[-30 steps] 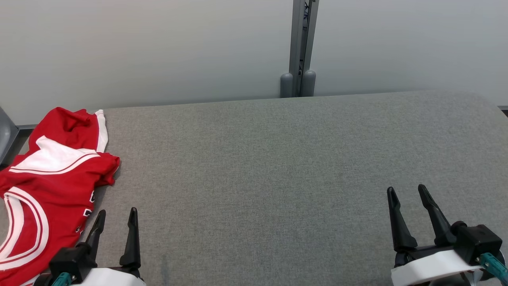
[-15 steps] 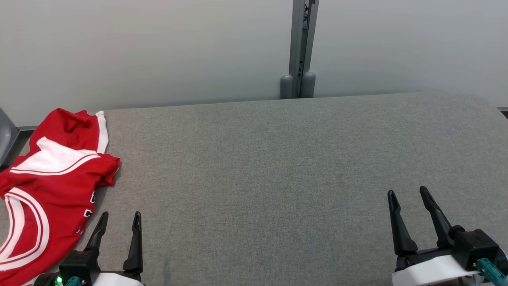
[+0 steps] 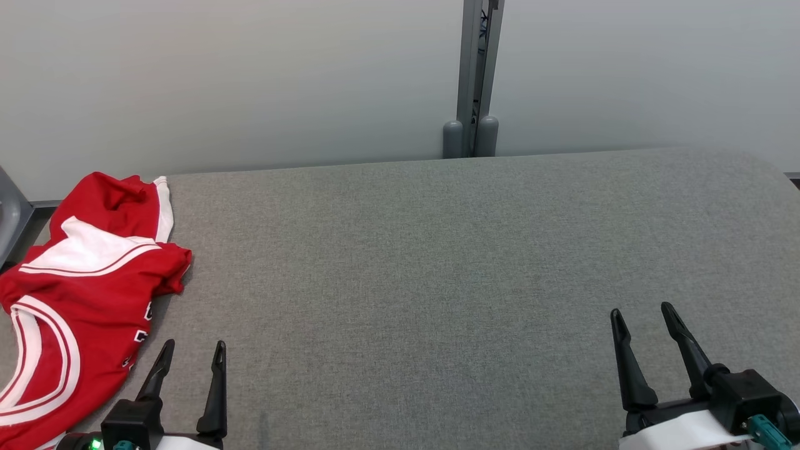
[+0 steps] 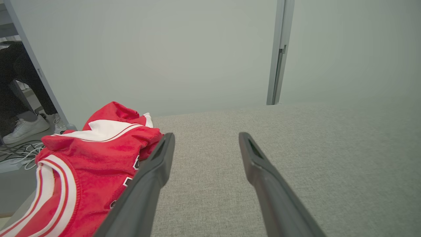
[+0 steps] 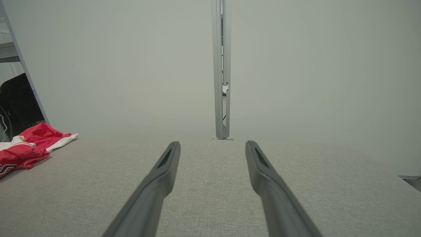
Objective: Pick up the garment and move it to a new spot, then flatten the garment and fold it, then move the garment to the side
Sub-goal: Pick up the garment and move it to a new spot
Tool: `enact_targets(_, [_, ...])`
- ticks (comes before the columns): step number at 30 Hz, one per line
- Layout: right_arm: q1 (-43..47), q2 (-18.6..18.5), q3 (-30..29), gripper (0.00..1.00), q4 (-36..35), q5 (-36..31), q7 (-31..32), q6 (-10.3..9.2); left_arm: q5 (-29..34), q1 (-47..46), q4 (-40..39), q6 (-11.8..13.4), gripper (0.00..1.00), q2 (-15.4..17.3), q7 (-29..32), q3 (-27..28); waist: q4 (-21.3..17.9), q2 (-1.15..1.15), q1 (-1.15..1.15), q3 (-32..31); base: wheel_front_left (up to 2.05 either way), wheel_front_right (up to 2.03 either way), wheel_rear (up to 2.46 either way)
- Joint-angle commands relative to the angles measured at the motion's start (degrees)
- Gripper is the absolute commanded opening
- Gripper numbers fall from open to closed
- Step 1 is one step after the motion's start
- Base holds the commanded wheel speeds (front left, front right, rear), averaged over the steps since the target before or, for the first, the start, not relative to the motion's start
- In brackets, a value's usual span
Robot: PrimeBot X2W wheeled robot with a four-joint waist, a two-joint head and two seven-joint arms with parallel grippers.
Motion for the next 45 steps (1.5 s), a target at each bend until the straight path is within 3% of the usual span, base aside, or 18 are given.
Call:
enact_targets(1, [0.3,-0.5,-0.1,1.00,0.2,0.2,-0.3,0.12,0.1,0.3,0.0,-0.1,1.00,0.1,-0.3,0.2,0.0,0.00,0.00,0.0,0.00,0.00,0.00])
enact_targets(12, [1.2,-0.4,0.0,1.00,0.1,0.3,-0.3,0.12,-0.1,-0.4,0.3,-0.7,1.00,0.2,-0.3,0.2,2.3,0.00,0.00,-0.6,0.00,0.00,0.00])
enact_targets(23, [0.5,-0.4,4.0,1.00,-0.2,2.1,-0.3,0.08,-0.5,-0.5,0.3,-0.7,1.00,0.2,-0.3,0.8,12.9,0.00,0.00,-1.2,0.00,0.00,0.00])
enact_targets(31, [-0.5,-0.4,6.8,1.00,-0.2,2.4,-0.3,0.08,-1.4,0.0,-1.0,-0.3,1.00,0.0,-0.2,1.8,18.2,0.00,0.00,-0.7,0.00,0.00,0.00])
enact_targets(36, [-1.8,-0.4,7.2,1.00,-0.9,1.6,-0.3,0.08,-2.3,0.1,-1.8,-0.1,1.00,-0.4,-0.2,2.1,18.9,0.00,0.00,1.4,0.00,0.00,0.00])
enact_targets(45, [-6.2,-0.4,6.7,1.00,-2.7,-2.1,-0.3,0.08,-7.0,-5.8,-0.5,-0.6,1.00,-1.0,-0.2,3.1,16.5,0.00,0.00,11.2,0.00,0.00,0.00])
